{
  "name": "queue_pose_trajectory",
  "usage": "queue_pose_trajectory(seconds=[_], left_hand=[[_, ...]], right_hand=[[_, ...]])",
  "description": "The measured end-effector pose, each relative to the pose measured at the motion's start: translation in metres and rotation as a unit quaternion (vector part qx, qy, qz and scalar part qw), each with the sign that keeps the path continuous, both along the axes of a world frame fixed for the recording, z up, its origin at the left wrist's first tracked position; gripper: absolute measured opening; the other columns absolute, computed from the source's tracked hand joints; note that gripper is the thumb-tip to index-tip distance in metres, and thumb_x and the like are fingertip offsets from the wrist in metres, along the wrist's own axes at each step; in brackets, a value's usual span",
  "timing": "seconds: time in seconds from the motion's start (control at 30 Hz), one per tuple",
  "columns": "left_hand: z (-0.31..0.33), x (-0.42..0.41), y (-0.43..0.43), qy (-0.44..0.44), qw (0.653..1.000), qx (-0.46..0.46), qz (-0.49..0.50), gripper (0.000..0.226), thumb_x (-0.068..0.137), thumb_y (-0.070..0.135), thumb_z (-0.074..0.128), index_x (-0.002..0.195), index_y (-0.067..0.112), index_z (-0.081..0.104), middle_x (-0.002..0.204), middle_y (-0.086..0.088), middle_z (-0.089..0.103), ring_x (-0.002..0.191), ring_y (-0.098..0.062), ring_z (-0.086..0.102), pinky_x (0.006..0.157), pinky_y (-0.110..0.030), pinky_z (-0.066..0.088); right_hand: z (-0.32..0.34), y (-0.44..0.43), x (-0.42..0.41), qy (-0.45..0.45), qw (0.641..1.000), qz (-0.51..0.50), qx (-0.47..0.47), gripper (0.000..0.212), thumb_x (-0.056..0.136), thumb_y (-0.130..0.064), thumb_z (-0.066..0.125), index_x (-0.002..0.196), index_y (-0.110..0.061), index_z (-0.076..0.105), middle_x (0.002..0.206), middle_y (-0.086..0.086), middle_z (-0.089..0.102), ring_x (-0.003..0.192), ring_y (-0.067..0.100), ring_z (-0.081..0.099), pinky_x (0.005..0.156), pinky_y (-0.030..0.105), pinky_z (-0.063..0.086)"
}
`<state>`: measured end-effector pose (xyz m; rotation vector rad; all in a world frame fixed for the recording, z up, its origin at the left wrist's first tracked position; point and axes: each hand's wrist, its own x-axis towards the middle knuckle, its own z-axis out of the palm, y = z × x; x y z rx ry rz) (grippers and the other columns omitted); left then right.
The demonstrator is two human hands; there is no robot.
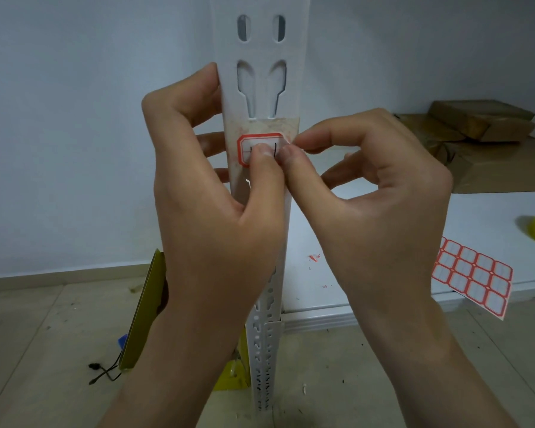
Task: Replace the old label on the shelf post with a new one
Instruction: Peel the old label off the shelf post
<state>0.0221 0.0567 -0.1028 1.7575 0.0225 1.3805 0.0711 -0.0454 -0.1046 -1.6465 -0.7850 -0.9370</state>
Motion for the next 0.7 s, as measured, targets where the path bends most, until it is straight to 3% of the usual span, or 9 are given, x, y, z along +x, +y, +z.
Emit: queue_pose_trajectory(seconds=[0.2, 0.43, 0.7], left_hand=[[0.0017, -0.0005, -0.0008, 0.002, 1.0, -0.006, -0.002, 0.044, 0.094, 0.012, 0.064, 0.133, 0.011, 0.044, 0.129, 0.001, 0.06, 0.108, -0.021, 0.069, 0.076, -0.03, 0.063], [0.0018, -0.0008, 0.0002, 0.0, 1.0, -0.002, -0.006, 0.041, 0.096, 0.012, 0.063, 0.13, 0.017, 0.042, 0.126, 0.007, 0.059, 0.107, -0.017, 0.069, 0.077, -0.028, 0.061], [0.0007, -0.0001, 0.0026, 0.001, 1.0, 0.006, -0.015, 0.045, 0.095, 0.01, 0.065, 0.135, 0.009, 0.043, 0.128, 0.005, 0.058, 0.107, -0.016, 0.068, 0.076, -0.027, 0.06]], right_hand=[[-0.0002, 0.0012, 0.0007, -0.015, 1.0, -0.005, -0.007, 0.01, 0.093, -0.02, 0.078, 0.094, -0.011, 0.078, 0.092, -0.002, 0.068, 0.079, 0.006, 0.065, 0.061, 0.023, 0.057], [0.001, 0.0021, -0.0017, -0.014, 1.0, -0.021, -0.01, 0.007, 0.092, -0.02, 0.078, 0.089, -0.014, 0.08, 0.09, -0.006, 0.062, 0.072, 0.007, 0.061, 0.06, 0.019, 0.053], [0.0023, 0.0033, -0.0037, 0.004, 1.0, -0.016, -0.004, 0.007, 0.091, -0.021, 0.078, 0.086, -0.016, 0.078, 0.087, -0.008, 0.06, 0.066, 0.02, 0.06, 0.055, 0.027, 0.05]])
